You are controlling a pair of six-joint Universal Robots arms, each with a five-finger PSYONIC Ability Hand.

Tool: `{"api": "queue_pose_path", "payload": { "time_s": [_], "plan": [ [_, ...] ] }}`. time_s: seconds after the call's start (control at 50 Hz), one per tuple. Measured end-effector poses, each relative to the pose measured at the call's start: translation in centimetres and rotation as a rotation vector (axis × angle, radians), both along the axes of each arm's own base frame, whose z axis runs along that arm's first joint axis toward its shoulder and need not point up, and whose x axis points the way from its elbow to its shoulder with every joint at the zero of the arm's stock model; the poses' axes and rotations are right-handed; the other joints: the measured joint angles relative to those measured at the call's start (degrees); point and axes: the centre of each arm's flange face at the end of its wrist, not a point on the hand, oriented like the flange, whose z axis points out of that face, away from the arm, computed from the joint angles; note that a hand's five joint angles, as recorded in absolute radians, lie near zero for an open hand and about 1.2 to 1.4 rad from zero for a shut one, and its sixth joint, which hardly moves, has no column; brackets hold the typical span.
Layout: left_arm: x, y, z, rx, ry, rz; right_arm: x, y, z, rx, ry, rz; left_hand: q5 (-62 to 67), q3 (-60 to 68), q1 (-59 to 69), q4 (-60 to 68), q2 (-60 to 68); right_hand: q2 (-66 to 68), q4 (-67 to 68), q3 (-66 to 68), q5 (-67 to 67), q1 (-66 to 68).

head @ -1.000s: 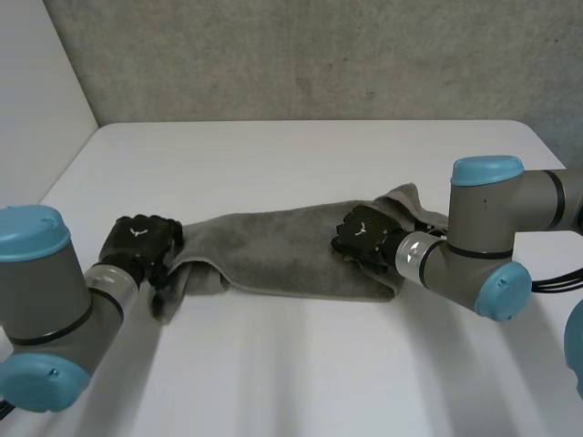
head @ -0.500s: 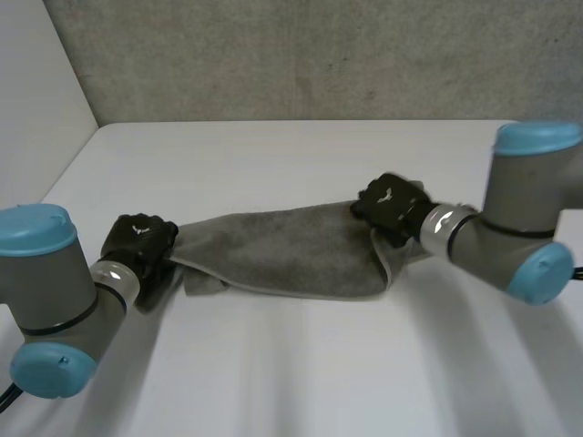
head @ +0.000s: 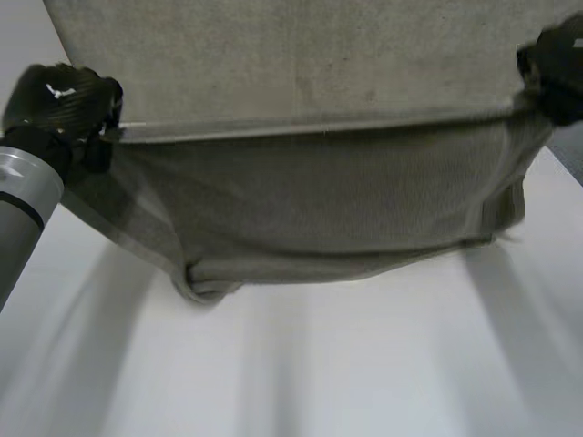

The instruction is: Fold the towel.

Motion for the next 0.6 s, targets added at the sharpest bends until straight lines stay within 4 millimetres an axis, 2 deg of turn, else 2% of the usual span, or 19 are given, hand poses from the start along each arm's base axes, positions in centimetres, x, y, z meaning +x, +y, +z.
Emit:
{"api": "queue_pose_path", "payload": {
  "time_s": [0.06,0.12,0.2,0.26,0.3,0.36,0.42,0.44,0.46,0.48,0.5,0.56,0.6],
  "plan": [
    [-0.4,-0.5,-2.1,0.09,-0.07,-0.028,0.4,-0.2,-2.8,0.083,0.13,0.015,0.0,0.02,0.0,0.0,0.24,0.03,0.0,0.0,0.02,0.0],
    [-1.0,-1.2,-5.4,0.206,-0.187,-0.068,1.3,-0.5,-6.3,0.181,0.251,0.055,0.0,0.04,0.0,0.0,0.24,0.26,0.0,0.0,0.23,0.0],
    [-2.1,-2.1,-9.0,0.296,-0.359,-0.127,2.6,-1.3,-9.8,0.259,0.324,0.081,0.0,0.06,0.0,0.01,0.24,0.27,0.0,0.0,0.25,0.0],
    [-2.9,-3.4,-9.9,0.283,-0.443,-0.149,3.7,-2.5,-10.9,0.246,0.336,0.087,0.0,0.09,0.0,0.27,0.24,0.27,0.0,0.0,0.25,0.0],
    [-3.5,-4.8,-9.5,0.238,-0.48,-0.15,4.7,-3.6,-11.0,0.191,0.328,0.089,0.0,0.13,0.0,0.47,0.24,0.27,0.0,0.0,0.25,0.0],
    [-4.3,-6.9,-7.5,0.136,-0.478,-0.12,6.0,-5.3,-9.7,0.057,0.291,0.082,0.0,0.17,0.0,0.47,0.24,0.27,0.0,0.0,0.25,0.0],
    [-5.1,-9.8,-2.2,-0.076,-0.399,-0.022,7.4,-7.5,-6.3,-0.196,0.177,0.053,0.0,0.2,0.0,0.47,0.24,0.27,0.0,0.0,0.25,0.0],
    [-5.2,-10.2,-1.1,-0.116,-0.377,0.0,7.6,-7.8,-5.6,-0.242,0.15,0.045,0.0,0.21,0.0,0.47,0.24,0.27,0.0,0.0,0.25,0.0],
    [-5.3,-10.8,1.2,-0.201,-0.325,0.043,7.8,-8.3,-4.1,-0.337,0.091,0.031,0.0,0.21,0.0,0.47,0.24,0.27,0.0,0.0,0.25,0.0],
    [-5.4,-11.0,2.3,-0.245,-0.295,0.065,7.9,-8.4,-3.2,-0.384,0.058,0.024,0.0,0.21,0.0,0.47,0.24,0.27,0.0,0.0,0.25,0.0],
    [-5.4,-11.2,5.1,-0.345,-0.217,0.111,7.9,-8.5,-1.4,-0.485,-0.016,0.012,0.0,0.22,0.0,0.47,0.24,0.27,0.0,0.0,0.25,0.0],
    [-5.1,-10.6,10.8,-0.553,-0.021,0.18,7.3,-7.4,3.2,-0.699,-0.2,0.004,0.0,0.23,0.0,0.47,0.24,0.29,0.0,0.0,0.25,0.0],
    [-4.9,-9.9,13.1,-0.635,0.07,0.189,6.8,-6.5,4.7,-0.761,-0.274,0.012,0.31,0.23,0.0,0.47,0.24,0.31,0.0,0.0,0.25,0.0]
  ]
}}
